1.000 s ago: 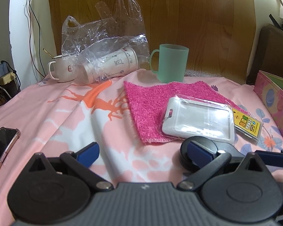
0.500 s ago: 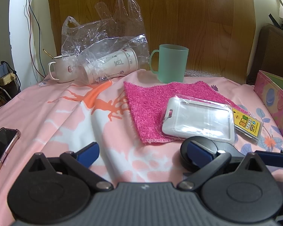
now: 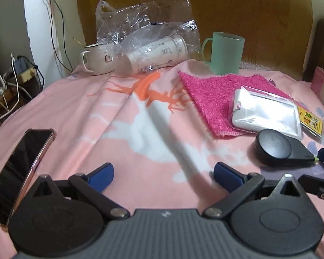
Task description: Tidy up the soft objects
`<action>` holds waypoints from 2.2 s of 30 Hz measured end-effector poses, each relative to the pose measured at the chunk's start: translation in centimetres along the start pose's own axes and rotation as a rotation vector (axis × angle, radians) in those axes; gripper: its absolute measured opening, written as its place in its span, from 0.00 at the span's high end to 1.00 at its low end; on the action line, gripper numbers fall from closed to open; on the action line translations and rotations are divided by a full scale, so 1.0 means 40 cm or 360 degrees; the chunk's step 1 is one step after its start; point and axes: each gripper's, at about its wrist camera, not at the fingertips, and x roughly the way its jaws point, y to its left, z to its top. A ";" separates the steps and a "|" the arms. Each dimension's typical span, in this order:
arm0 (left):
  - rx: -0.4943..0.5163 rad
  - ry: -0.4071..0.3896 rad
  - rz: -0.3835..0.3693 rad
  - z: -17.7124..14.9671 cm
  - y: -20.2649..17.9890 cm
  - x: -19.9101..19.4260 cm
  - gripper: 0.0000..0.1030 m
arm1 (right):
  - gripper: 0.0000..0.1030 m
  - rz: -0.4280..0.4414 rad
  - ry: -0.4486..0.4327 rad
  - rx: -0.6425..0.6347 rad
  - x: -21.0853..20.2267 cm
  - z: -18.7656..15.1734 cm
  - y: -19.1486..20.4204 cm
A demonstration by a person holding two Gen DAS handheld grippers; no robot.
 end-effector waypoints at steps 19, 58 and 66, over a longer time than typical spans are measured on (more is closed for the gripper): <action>0.0147 -0.0018 0.0133 0.004 -0.044 -0.004 0.00 | 0.26 -0.0025 0.0014 -0.0133 0.019 0.018 0.035; 0.0334 0.0016 0.0141 0.025 -0.130 -0.007 0.01 | 0.73 0.0088 -0.0017 -0.0049 -0.041 -0.022 0.092; 0.0325 0.0021 0.0129 0.025 -0.127 -0.006 0.01 | 0.68 0.0124 -0.0013 -0.0040 -0.042 -0.024 0.087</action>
